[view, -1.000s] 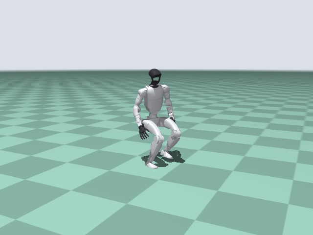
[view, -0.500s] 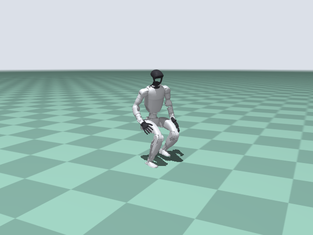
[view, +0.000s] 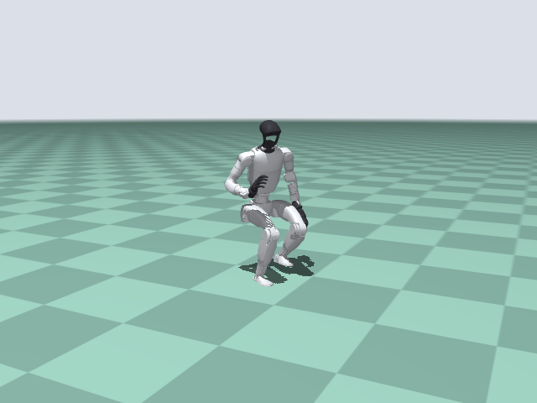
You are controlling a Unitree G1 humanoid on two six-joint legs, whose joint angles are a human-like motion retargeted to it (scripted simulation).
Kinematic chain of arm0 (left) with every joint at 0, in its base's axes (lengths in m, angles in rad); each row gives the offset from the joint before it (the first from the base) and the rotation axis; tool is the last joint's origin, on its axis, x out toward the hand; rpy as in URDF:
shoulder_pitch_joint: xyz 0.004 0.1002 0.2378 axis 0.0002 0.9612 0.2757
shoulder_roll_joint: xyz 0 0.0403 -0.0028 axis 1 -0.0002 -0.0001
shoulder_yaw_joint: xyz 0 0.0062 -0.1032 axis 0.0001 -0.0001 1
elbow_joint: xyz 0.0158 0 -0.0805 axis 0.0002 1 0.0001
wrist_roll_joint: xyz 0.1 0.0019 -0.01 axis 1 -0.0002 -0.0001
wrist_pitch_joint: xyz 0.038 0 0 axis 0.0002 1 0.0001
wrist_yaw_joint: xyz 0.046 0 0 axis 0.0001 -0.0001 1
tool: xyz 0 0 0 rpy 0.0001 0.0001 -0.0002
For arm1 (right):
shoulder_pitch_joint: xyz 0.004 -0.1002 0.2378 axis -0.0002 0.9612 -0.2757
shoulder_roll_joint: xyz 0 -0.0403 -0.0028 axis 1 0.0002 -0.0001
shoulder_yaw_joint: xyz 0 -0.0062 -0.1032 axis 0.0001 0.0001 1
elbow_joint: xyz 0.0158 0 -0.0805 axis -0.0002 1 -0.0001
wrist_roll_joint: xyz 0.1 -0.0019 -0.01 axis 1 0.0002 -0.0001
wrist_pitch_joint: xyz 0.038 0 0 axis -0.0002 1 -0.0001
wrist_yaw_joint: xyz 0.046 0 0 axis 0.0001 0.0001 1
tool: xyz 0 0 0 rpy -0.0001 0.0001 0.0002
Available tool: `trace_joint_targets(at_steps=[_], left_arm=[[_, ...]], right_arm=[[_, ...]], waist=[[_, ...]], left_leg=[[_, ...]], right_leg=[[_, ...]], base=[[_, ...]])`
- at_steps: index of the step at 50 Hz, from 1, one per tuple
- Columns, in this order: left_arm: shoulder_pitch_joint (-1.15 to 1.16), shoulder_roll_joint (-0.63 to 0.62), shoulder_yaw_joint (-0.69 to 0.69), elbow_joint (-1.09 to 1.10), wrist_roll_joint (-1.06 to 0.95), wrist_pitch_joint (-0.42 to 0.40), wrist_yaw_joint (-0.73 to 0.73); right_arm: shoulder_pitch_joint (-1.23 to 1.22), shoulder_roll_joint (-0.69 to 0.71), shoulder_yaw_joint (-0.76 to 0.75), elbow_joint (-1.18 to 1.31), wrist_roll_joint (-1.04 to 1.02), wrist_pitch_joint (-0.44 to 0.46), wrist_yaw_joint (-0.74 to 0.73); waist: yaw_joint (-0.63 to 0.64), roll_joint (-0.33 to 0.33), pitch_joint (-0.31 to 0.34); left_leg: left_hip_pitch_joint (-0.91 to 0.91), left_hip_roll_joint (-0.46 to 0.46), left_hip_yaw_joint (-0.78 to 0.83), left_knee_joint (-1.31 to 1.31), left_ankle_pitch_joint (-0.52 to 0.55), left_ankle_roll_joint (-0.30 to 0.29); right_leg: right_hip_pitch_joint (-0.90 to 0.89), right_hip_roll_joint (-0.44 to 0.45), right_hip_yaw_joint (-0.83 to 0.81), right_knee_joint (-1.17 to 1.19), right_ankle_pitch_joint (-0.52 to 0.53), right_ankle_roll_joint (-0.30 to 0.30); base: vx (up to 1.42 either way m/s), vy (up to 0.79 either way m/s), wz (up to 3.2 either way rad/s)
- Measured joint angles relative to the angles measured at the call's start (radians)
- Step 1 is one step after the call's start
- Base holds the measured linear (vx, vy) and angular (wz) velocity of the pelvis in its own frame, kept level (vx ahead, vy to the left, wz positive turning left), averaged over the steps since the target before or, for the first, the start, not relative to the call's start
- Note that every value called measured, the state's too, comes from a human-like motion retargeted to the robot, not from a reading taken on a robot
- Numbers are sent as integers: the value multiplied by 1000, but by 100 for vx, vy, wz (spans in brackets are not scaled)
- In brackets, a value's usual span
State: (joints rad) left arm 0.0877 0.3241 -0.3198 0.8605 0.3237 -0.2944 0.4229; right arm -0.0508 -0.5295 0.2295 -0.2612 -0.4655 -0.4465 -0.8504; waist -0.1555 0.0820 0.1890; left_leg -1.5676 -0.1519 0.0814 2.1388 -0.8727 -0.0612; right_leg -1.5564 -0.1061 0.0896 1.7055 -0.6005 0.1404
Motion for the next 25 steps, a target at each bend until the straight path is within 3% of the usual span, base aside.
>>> trace_joint_targets(at_steps=[10, 25], left_arm=[[7, 14, -18, -16, 2, -1, -115], [9, 11, -69, 17, -51, 41, -286]], right_arm=[[63, 19, 49, 337, -19, 64, 44], [60, 70, 131, 856, 33, 172, 222]], waist=[[23, -14, -20], [71, -13, -69]], left_leg=[[14, -12, -2, -21, 0, -8], [17, -52, -15, -35, 0, 6]], right_leg=[[9, 7, 2, -14, 24, 3], [4, 24, 27, -15, 45, -4]], base=[[0, 0, 0], [0, 0, 1]])
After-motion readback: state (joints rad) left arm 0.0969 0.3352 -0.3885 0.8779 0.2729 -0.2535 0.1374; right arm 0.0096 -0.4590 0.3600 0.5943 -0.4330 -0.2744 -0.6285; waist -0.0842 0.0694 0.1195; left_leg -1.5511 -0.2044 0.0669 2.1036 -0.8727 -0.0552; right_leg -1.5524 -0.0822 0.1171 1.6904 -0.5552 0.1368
